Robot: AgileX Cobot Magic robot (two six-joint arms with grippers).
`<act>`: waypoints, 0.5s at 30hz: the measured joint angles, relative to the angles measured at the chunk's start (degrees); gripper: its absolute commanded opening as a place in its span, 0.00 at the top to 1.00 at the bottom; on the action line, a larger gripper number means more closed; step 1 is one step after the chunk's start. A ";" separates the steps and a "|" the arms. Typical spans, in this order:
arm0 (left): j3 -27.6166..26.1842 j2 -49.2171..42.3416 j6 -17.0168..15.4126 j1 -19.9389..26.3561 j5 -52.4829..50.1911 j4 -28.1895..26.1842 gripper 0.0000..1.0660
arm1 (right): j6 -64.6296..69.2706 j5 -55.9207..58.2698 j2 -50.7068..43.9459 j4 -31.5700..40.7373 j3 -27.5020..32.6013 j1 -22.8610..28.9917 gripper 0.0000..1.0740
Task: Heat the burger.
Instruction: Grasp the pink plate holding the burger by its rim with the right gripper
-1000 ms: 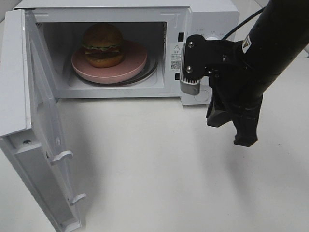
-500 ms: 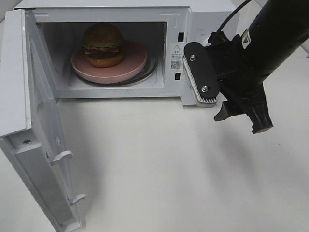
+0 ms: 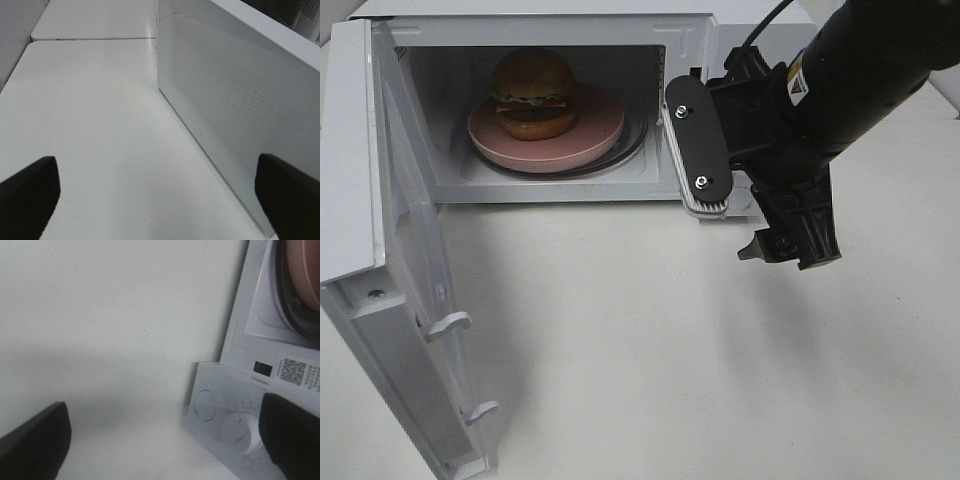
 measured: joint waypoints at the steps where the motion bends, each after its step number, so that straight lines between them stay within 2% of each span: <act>1: 0.00 0.00 0.00 0.00 0.00 0.00 0.08 | 1.38 -0.69 0.23 -2.06 0.00 0.69 0.09; 8: 0.00 0.00 0.00 0.00 0.00 0.00 0.08 | 4.30 -2.12 3.50 -5.39 -1.55 2.64 0.11; 15: 0.00 0.00 0.00 0.00 0.00 0.00 0.08 | 5.27 -4.18 10.37 -5.56 -8.59 4.35 0.12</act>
